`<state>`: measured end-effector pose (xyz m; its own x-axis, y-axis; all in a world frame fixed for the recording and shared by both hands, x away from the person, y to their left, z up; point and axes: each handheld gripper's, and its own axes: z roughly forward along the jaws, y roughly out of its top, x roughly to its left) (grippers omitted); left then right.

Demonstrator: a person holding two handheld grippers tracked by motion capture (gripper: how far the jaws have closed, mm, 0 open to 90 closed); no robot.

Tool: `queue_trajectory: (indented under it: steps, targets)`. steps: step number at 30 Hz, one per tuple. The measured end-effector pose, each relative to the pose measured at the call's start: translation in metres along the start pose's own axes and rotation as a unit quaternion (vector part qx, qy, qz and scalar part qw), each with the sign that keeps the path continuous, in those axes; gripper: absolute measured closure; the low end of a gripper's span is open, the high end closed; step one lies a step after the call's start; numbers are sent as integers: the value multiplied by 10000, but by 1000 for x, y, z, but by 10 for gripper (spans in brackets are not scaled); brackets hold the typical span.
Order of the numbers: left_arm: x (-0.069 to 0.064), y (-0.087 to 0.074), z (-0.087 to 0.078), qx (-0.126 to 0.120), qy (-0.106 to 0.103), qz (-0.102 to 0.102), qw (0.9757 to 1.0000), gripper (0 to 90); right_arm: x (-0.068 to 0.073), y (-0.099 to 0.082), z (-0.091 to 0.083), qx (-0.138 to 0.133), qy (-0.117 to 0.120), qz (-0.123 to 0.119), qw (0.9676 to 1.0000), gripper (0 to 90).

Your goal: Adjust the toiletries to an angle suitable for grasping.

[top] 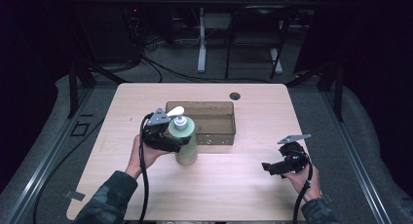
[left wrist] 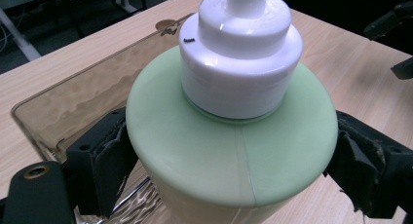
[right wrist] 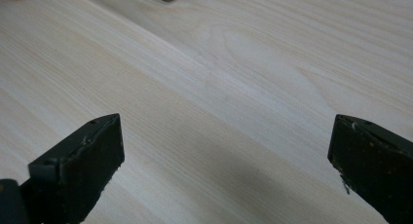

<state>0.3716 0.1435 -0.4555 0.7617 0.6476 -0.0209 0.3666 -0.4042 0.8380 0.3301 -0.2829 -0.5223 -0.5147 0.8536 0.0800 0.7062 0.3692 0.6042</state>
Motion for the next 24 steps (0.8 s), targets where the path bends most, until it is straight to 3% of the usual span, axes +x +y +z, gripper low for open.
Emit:
queue_trajectory:
  steps: [20, 24]
  targets:
    - [33, -15, -28, 106, 56, -66, 9999, 121, -2, -1, 2, 48, -29, 47, 10000, 0]
    - [36, -15, -31, 211, -19, -58, 9998, 116, -3, -2, 2, 54, -14, 33, 10000, 0]
